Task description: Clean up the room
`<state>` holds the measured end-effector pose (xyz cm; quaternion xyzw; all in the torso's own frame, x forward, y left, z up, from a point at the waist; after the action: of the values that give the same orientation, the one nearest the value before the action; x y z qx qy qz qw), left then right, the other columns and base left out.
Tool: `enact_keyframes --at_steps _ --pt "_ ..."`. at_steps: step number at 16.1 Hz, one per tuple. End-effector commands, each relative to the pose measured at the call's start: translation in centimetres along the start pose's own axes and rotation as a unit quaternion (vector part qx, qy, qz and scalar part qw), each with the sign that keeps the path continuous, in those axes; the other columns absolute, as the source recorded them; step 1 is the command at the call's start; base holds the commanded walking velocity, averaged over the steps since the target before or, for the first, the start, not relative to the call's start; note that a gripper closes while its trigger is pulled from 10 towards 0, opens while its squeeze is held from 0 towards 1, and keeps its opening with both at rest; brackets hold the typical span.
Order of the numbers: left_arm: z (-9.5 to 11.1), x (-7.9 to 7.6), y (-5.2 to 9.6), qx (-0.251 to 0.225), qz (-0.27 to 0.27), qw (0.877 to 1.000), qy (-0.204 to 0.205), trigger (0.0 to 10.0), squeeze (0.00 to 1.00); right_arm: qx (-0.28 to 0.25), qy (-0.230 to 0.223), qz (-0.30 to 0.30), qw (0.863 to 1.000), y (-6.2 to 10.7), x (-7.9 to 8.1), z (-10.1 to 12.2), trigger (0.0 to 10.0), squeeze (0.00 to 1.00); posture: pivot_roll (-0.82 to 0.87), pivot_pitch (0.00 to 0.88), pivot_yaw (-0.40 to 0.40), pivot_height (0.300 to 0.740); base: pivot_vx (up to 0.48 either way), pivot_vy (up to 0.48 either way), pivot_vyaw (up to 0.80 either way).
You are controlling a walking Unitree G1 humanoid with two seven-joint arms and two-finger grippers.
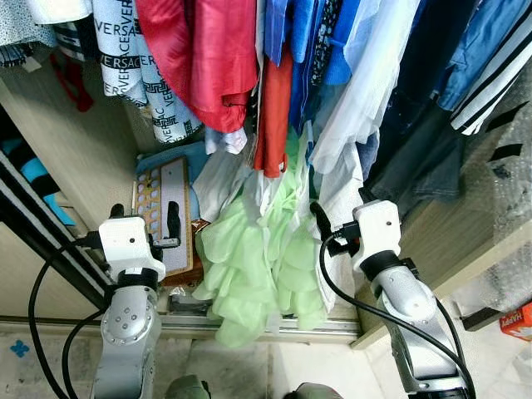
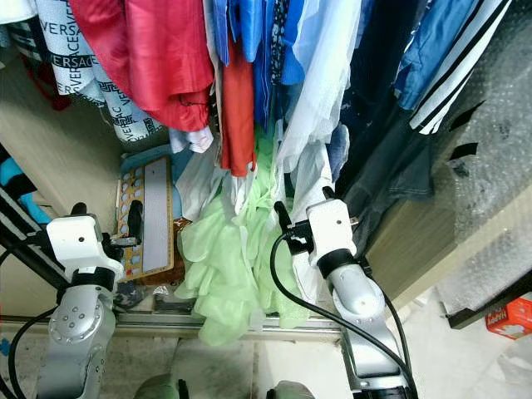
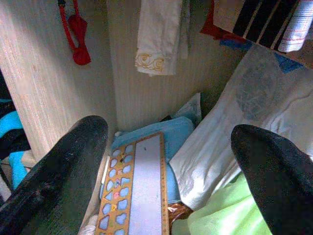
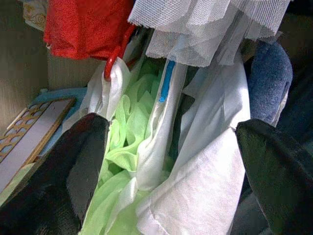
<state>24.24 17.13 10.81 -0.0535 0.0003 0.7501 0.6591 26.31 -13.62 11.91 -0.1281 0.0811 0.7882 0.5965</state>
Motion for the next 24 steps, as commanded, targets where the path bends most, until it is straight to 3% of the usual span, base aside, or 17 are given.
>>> enact_keyframes --at_steps 1,5,8,10,17,21,24 --pt "0.1 -0.2 0.1 0.004 -0.008 1.000 -0.001 10.0 0.00 0.003 -0.001 0.001 1.000 0.2 0.0 0.0 10.0 0.00 -0.07 0.000 -0.019 0.740 0.000 0.000 0.00" --pt "-0.2 0.6 0.8 0.016 0.008 1.000 -0.008 10.0 0.00 0.006 0.000 0.004 1.000 0.5 0.0 0.1 10.0 0.00 -0.06 0.000 -0.027 0.740 0.000 0.000 0.00" --pt "-0.4 2.2 2.8 0.022 0.013 0.999 -0.032 10.0 0.00 0.017 -0.002 -0.033 0.999 1.9 -1.8 0.1 10.0 0.00 -0.06 0.000 -0.025 0.740 0.000 0.000 0.00" --pt "-0.4 2.7 3.4 0.026 0.011 0.999 -0.037 10.0 0.00 0.033 -0.013 -0.041 0.999 2.7 -2.1 -0.4 10.0 0.00 -0.06 0.000 -0.019 0.740 0.000 0.000 0.00" --pt "-0.2 2.5 3.2 0.021 0.006 0.999 -0.037 10.0 0.00 0.031 -0.017 -0.055 0.998 3.0 -2.2 0.0 10.0 0.00 -0.06 0.000 -0.013 0.740 0.000 0.000 0.00" --pt "-0.6 3.3 3.3 0.022 0.015 0.999 -0.034 10.0 0.00 0.060 -0.072 -0.098 0.991 3.9 -2.9 -1.5 10.0 0.00 -0.06 0.000 0.000 0.740 0.000 0.000 0.00" --pt "-0.2 2.9 2.8 0.007 0.000 0.999 -0.041 10.0 0.00 0.052 -0.075 -0.091 0.992 3.5 -2.7 -1.3 10.0 0.00 -0.06 0.000 0.006 0.740 0.000 0.000 0.00"
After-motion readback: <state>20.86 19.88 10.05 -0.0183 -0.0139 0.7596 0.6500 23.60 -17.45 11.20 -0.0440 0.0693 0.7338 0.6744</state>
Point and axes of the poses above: a point about 5 cm out from each wrist's last joint towards the gripper, its own y axis pointing back from the gripper into the wrist, its own z axis along the axis of the wrist's last joint, x = y × z, the point moved 1 cm from there along -y, pointing out of the wrist towards the gripper, and after that the axes turned 6 degrees about y, right-handed, at the moved point
